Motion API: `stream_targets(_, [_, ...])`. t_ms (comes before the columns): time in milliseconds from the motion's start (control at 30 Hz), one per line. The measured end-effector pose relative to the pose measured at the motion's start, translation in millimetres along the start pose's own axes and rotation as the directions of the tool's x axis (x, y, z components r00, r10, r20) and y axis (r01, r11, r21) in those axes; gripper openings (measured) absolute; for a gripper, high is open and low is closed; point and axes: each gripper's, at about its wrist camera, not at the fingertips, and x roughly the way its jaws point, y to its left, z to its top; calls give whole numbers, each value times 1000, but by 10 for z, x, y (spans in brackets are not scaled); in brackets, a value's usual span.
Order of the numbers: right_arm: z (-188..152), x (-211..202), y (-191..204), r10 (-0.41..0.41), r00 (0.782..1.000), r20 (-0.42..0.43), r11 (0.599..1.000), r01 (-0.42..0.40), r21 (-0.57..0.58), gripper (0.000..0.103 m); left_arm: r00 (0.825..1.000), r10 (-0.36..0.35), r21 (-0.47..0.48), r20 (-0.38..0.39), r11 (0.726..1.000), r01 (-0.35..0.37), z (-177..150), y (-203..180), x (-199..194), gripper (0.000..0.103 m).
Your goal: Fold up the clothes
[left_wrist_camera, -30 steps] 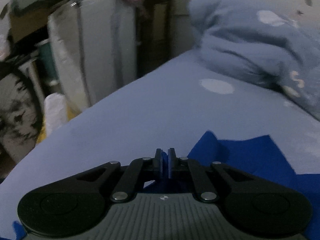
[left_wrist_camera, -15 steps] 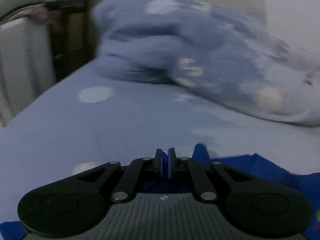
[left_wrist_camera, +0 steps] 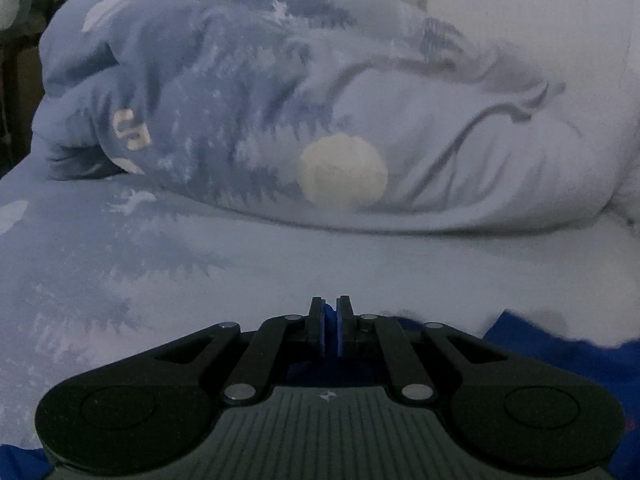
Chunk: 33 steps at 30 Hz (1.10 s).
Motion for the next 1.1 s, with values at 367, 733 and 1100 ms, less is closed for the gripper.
stream_targets(367, [-528,-1022,62,89,988,130,994,-96,49,82,997,-41,16,70,999,40,-235,544,-1216,89])
stream_targets(733, [-1678,-2233,1234,673,740,-13,725,-663,-185,86,986,-11,10,165,1000,9,-893,1057,-3890,103])
stream_targets(1100, [-1929,-2676,1641,685,716,-135,620,-670,-408,8,965,128,-187,230,979,-85,-1260,1256,-5438,103])
